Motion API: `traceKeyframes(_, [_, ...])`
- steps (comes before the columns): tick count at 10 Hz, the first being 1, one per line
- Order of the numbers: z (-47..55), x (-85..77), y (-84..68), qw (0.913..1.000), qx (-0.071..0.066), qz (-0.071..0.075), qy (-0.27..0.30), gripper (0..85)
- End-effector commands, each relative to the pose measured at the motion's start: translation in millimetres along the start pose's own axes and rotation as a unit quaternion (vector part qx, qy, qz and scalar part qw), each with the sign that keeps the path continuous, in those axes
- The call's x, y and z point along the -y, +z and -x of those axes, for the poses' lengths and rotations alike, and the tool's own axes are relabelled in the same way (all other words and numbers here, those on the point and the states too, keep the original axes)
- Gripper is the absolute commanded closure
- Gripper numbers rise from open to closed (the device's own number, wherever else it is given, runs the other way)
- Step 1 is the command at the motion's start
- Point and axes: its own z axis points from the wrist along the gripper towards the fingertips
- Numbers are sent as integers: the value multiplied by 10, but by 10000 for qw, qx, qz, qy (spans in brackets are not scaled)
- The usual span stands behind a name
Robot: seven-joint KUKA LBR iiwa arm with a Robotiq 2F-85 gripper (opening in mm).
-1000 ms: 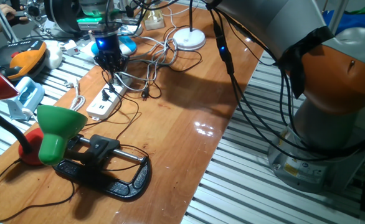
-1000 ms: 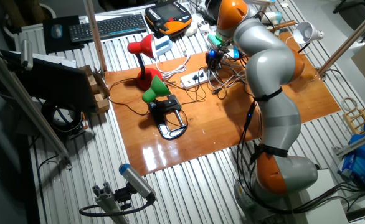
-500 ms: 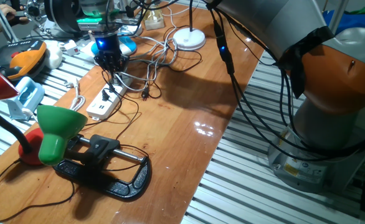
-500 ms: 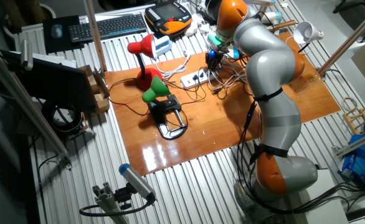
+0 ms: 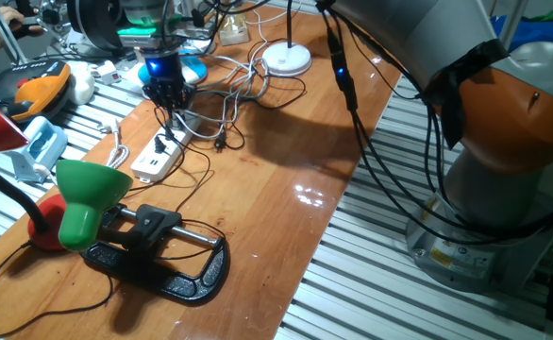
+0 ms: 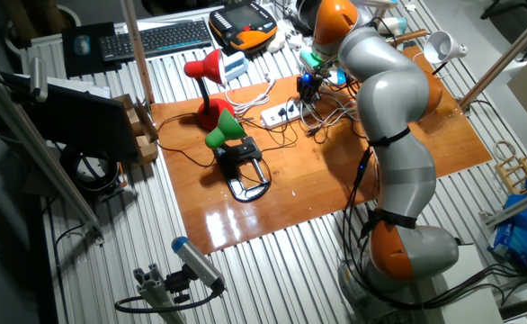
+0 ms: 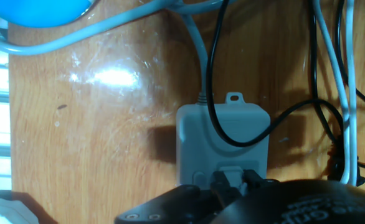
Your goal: Plug in the power cord of the desk lamp, turn on the socket, and light up the desk lamp
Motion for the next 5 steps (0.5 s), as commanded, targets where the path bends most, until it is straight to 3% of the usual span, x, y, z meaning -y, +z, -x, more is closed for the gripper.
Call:
traceKeyframes(1, [-2,-5,-15,10000,15,25,1,510])
traceKeyframes(2, [-1,-6,-15,10000,19,55,1,510])
traceKeyframes(3, [-1,-5,-15,10000,29,69,-14,340])
traceKeyframes(4, [-3,-4,-17,10000,44,67,-12,340])
traceKeyframes(5, [-3,-4,-21,10000,59,65,-18,170])
